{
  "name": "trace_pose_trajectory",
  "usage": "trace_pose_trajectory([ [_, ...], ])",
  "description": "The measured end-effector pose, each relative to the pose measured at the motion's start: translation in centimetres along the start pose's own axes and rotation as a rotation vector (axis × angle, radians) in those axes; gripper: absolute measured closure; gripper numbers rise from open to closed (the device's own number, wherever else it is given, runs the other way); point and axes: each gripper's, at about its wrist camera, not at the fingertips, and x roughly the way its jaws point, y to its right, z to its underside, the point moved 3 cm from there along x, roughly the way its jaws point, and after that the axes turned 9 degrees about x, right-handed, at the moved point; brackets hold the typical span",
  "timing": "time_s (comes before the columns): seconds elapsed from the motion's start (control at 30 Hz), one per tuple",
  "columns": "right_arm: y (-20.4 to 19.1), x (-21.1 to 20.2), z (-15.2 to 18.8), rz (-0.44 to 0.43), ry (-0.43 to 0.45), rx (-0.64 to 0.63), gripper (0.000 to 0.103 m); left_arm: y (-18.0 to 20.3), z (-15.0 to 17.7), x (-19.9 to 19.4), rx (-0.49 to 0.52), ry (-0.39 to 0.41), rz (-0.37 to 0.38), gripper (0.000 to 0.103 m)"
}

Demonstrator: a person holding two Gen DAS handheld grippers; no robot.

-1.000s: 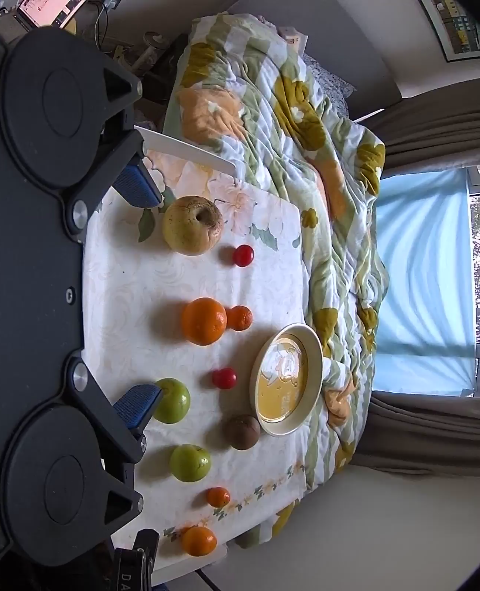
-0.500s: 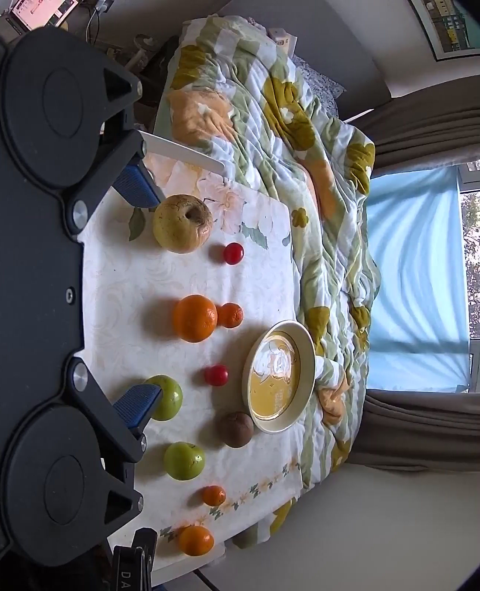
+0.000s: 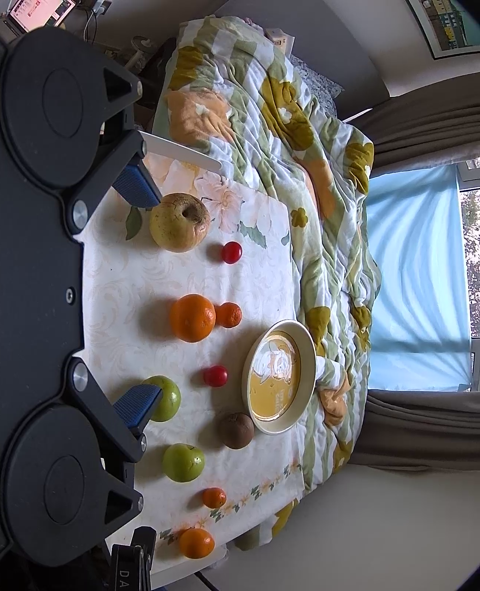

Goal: Organize fruits

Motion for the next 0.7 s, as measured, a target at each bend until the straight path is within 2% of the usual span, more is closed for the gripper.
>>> trace_pose_trajectory([
  [0.7,-0.31,0.57,0.30,-0.001,-0.006,-0.001,0.000,-0.52,-0.10,0.23,-0.011,-0.007,-0.004,0.000],
])
